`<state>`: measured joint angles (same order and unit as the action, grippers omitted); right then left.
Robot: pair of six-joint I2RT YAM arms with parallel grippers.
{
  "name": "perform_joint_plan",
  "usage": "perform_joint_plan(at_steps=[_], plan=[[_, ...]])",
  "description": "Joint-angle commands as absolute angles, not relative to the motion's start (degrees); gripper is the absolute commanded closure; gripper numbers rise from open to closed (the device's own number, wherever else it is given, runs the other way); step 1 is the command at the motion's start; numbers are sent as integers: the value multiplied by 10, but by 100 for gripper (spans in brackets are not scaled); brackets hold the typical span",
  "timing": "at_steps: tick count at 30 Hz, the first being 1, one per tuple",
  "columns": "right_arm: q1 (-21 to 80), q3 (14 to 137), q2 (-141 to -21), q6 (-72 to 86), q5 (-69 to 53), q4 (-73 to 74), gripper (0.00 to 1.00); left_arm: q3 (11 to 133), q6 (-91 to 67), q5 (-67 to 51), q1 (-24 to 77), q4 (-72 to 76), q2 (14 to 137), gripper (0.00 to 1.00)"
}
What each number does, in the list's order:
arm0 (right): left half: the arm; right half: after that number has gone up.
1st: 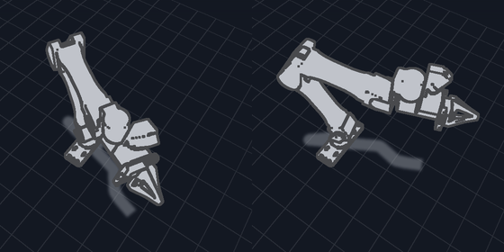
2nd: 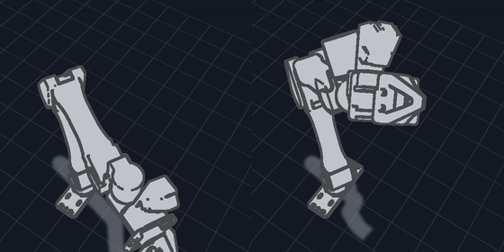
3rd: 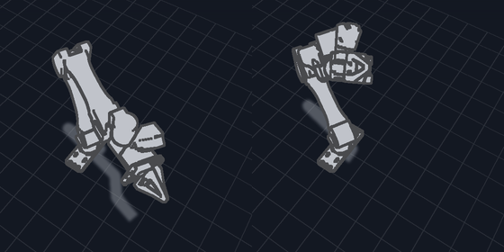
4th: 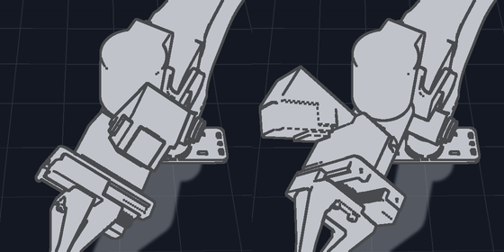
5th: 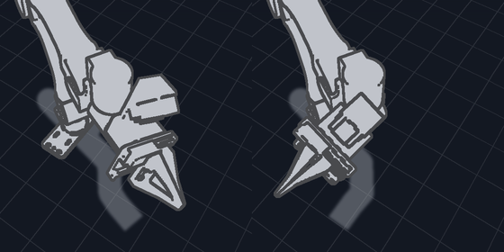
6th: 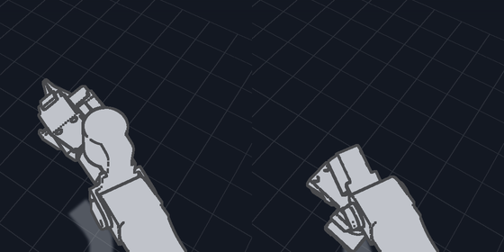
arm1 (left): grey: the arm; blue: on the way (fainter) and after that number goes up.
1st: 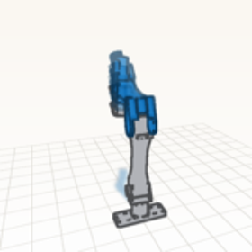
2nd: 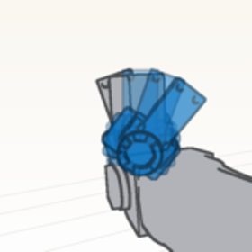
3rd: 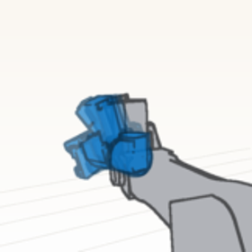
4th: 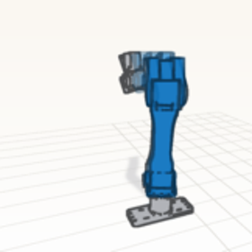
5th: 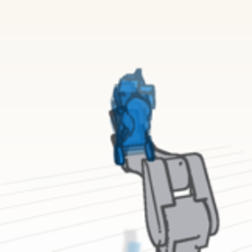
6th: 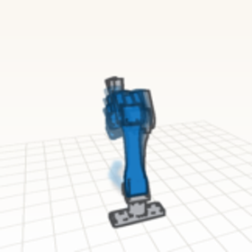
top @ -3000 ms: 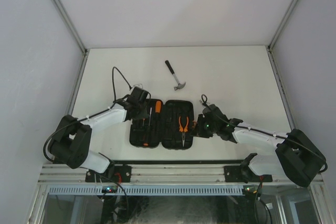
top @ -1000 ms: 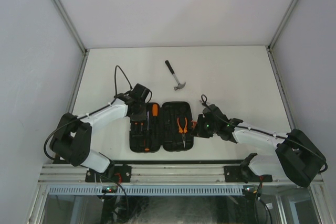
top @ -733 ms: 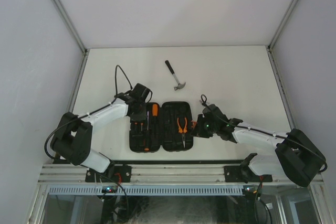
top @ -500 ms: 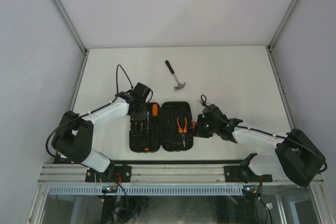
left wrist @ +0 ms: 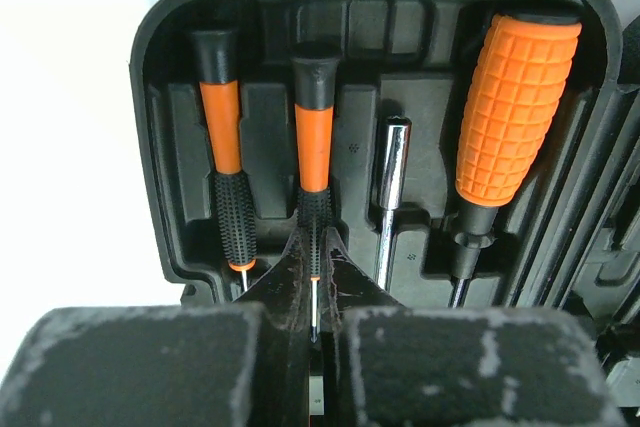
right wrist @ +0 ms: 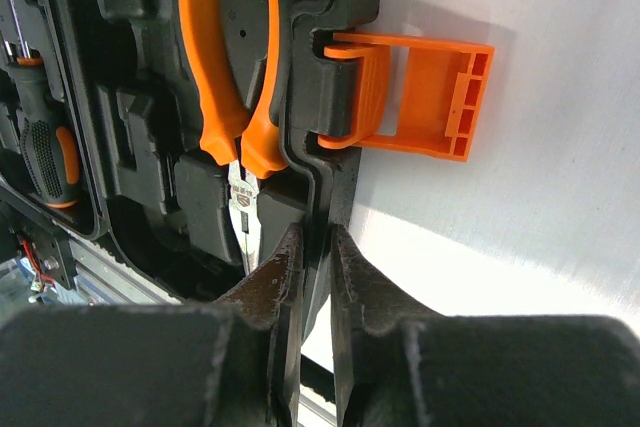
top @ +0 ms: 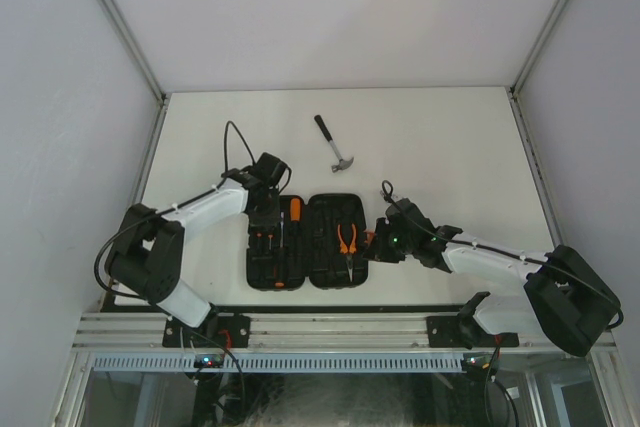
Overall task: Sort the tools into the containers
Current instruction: Place the screwdriver in the storage box.
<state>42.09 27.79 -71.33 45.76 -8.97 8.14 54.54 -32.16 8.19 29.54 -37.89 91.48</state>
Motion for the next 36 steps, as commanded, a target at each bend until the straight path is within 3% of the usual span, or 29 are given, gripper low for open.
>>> perform_joint_plan(at_steps=[1,26,36], plan=[[428,276,-719,431,-78,109,97,481,-332,5,297,-307,1016,100],[449,276,-728,441,-63,109,97,440,-347,-15,309,-224,1146,100],[446,276,-711,439,-48,123,97,446,-348,27,310,-283,1005,100]])
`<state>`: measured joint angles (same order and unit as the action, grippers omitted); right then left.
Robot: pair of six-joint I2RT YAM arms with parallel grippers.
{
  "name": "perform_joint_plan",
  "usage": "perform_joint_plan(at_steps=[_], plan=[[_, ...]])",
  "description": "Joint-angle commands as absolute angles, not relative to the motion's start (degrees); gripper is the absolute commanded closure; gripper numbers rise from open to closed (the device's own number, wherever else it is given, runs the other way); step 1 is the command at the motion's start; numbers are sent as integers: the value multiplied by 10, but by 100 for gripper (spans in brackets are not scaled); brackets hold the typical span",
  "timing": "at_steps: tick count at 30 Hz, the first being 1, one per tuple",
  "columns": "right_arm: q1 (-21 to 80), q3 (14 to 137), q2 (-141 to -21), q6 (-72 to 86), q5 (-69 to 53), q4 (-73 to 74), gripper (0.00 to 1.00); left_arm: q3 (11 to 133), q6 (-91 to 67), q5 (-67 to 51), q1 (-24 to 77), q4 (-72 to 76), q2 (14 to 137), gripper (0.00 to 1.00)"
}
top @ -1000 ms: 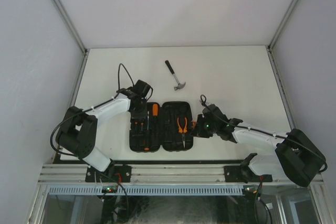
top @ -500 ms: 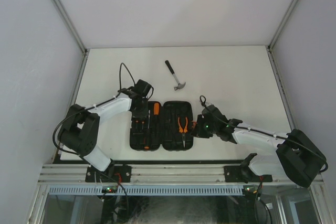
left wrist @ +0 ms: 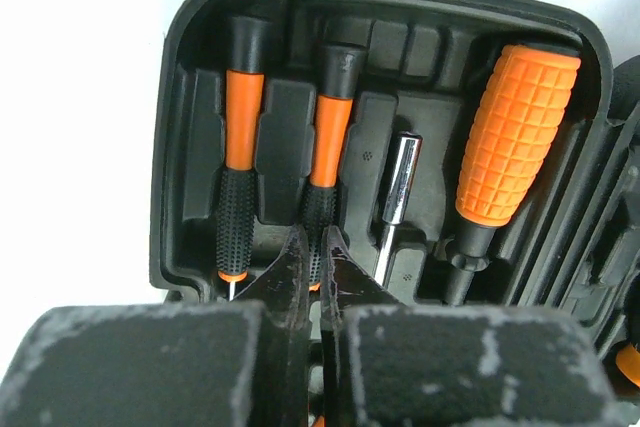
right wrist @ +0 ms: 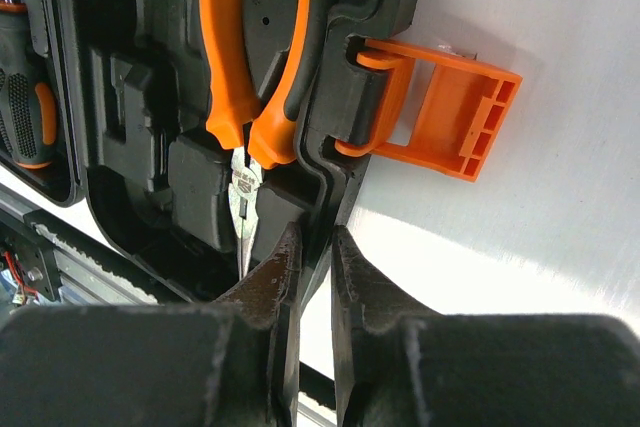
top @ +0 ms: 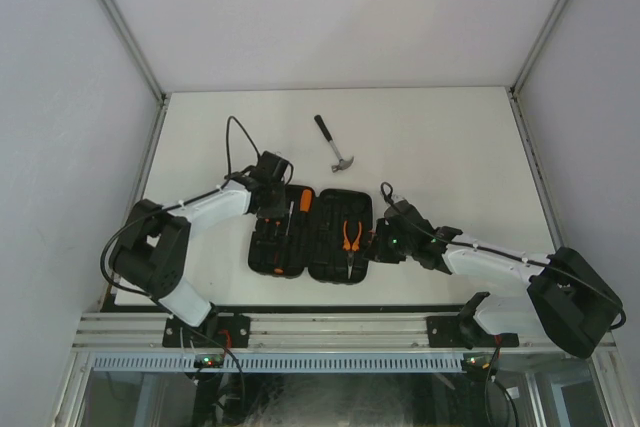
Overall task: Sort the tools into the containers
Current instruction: Place the screwdriver in the storage box.
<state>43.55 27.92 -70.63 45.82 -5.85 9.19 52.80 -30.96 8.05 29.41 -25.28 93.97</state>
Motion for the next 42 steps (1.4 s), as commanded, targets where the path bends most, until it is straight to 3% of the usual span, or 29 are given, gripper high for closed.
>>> perform_joint_plan(at_steps=[1,15,22,27,34,38,42], plan=[[445,276,-709,438,-46,125,97,455,-345,30,310,-294,987,99],[421,276,-687,428,-28,147,97,578,-326,92,309,-426,837,60],[409,276,-688,428,-30,133,95,596,-308,86,309,-424,756,55],[407,301,-703,436,-33,128,94,580,-308,101,308,-408,684,44],[399,327,-727,451,-12,98,93,536,-316,122,292,-408,596,42],[386,349,-746,450,-20,67,86,513,-315,130,285,-412,574,42],[382,386,-733,426,-10,97,68,482,-326,137,281,-402,551,42]])
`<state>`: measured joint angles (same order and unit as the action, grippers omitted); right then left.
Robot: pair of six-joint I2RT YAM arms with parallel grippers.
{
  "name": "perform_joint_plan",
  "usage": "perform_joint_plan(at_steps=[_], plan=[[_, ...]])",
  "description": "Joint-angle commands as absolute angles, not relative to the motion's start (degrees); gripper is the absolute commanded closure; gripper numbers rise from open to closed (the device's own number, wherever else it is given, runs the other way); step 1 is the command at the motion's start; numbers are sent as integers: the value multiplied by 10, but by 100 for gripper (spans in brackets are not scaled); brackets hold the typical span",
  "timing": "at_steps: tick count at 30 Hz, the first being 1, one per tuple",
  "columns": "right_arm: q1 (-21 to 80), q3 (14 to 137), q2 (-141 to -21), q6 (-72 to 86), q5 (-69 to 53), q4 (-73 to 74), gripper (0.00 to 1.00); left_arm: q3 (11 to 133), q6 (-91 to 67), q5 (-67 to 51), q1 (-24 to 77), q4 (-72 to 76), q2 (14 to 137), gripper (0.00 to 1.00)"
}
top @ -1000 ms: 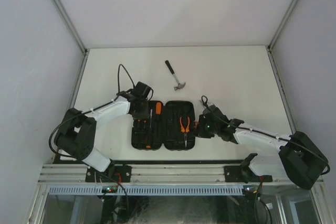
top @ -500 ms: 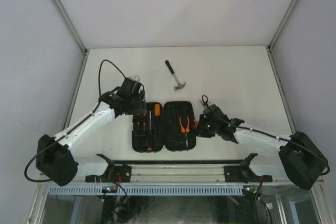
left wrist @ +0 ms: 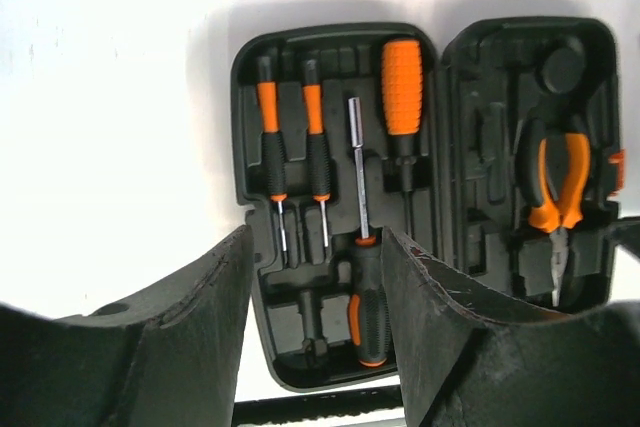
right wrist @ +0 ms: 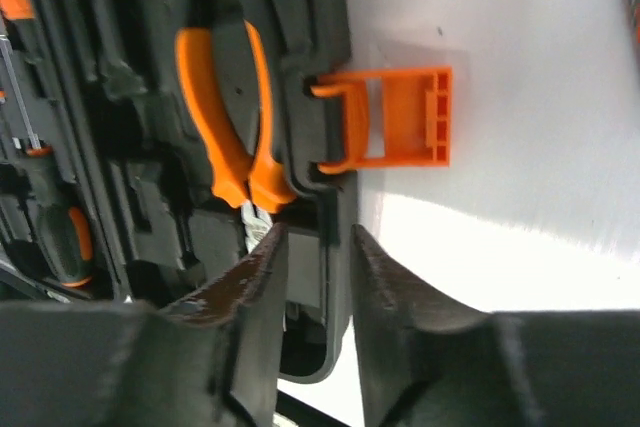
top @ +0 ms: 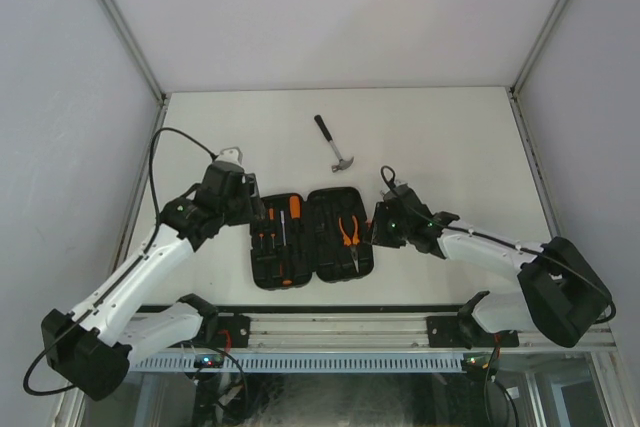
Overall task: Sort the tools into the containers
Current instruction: Place the screwdriver in the storage box.
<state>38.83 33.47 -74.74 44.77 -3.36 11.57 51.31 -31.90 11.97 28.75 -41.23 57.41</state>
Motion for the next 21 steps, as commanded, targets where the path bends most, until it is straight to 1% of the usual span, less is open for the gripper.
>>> perform_joint_plan(at_steps=[1,4,6,10,14,17,21], plan=[[382,393,-725,418,-6,107,65,477,-332,137,281,-400,546,42],[381,412,-697,395,13,136,55,465,-342,135,281,-395,533,42],[380,427,-682,376,31,160,52,464,-343,134,281,-403,520,43],[376,459,-675,316,55,186,51,479,-327,125,281,-427,483,42],[374,509,-703,249,54,200,50,520,-289,109,281,-450,439,42],[372,554,-740,205,51,202,50,536,-262,120,281,-453,396,42],[351,619,-811,176,29,218,50,524,-250,148,281,-456,348,40]])
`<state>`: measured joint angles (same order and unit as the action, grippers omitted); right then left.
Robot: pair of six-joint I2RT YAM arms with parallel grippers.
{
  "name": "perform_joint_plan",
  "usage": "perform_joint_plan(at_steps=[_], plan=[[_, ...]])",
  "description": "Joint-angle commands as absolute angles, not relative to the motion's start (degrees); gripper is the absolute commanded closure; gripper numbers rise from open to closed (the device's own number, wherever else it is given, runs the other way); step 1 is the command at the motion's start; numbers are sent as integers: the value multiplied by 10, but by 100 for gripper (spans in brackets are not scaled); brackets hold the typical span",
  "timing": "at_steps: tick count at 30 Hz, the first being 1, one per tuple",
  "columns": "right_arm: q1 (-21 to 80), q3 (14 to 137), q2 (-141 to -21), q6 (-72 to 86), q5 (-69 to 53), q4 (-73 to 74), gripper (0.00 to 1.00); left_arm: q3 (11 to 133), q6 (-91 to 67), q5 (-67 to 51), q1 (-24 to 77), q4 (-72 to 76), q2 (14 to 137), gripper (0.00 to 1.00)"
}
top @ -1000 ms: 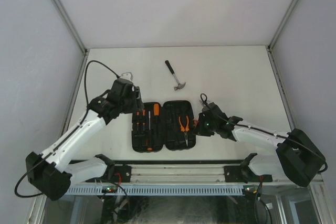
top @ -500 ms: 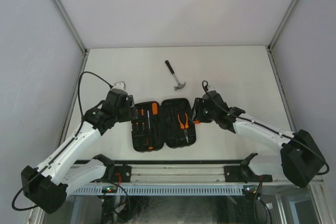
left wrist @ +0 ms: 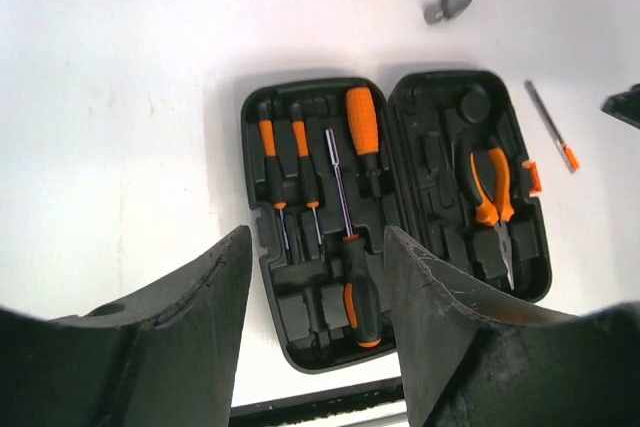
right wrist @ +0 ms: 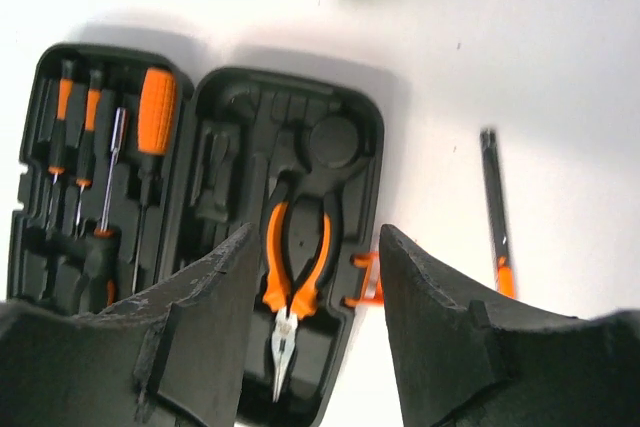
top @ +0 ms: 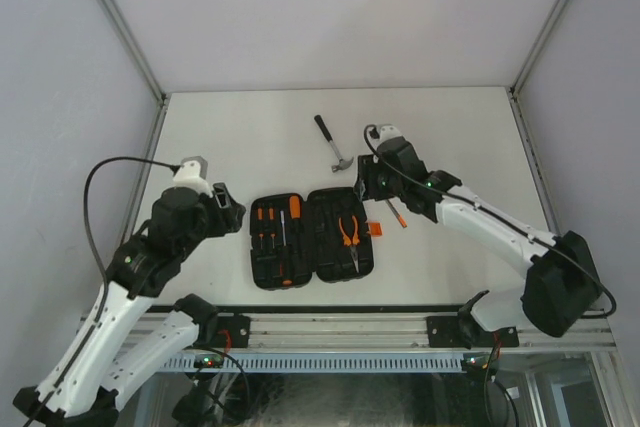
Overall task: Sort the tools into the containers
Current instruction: Place the screwdriver in the storage box.
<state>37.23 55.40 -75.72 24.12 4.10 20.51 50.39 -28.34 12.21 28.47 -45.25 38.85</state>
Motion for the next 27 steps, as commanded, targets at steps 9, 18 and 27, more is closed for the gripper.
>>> perform_joint_plan(at_steps=[9,18,27], plan=[[311,752,-967,132,6,205,50,486,-262,176,281,-459,285,40],[281,913,-1126,95,-54,225,52,477,-264,172,281,-449,282,40],[280,1067,-1255,72,-55,287,56,475,-264,175,281,-447,292,40]])
